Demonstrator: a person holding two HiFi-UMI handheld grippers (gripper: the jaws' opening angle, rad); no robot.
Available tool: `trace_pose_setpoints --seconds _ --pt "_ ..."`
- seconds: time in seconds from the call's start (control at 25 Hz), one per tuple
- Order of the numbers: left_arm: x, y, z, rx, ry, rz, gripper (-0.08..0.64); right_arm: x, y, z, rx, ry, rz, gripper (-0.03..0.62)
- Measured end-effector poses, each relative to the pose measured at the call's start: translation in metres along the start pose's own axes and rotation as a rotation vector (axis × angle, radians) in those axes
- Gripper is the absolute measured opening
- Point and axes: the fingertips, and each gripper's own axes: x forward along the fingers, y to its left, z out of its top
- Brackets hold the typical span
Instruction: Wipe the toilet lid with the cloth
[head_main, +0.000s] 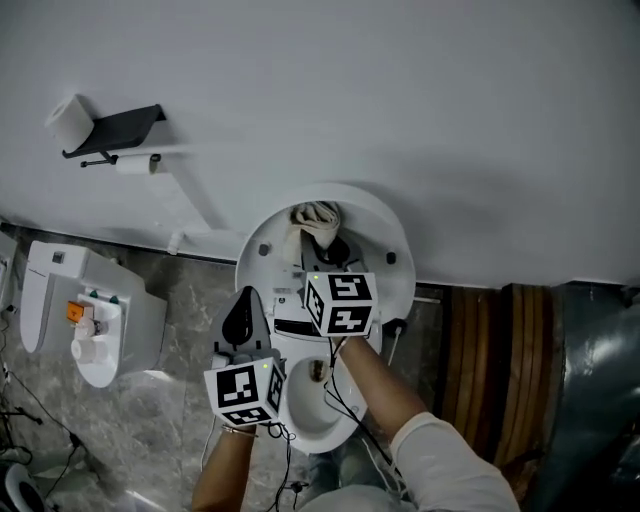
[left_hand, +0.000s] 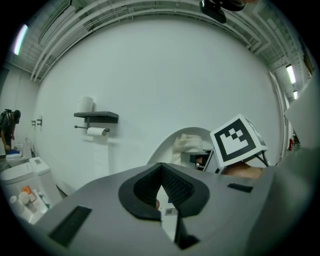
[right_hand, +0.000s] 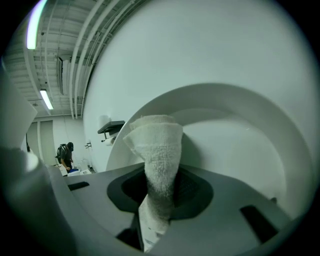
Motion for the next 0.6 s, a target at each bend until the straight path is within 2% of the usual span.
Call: trace_pose_setpoints --seconds 0.24,0.36,0.48,0.6 --pt "0.011 -0.043 -0.009 -0.005 0.011 -0.086 -0.006 -0.042 -0.073 -0.001 -0.02 -0.032 -0.208 0.097" --pt "0.014 -0.062 -0.012 -0.006 0.014 -0.119 -0.006 -0.056 -0.096 -0.007 -0.033 -0.03 -0.28 0.097" --pt "0.016 -0.072 -0.016 -0.013 0.017 -0.138 -0.006 -0.065 -0.108 -0.01 -0.048 -0.023 -0.324 0.097" --pt "0.013 -0.07 -0.022 -0.026 0.02 -0.13 -0.006 -0.068 -0.105 -0.014 -0.042 -0.005 -0.309 0.097"
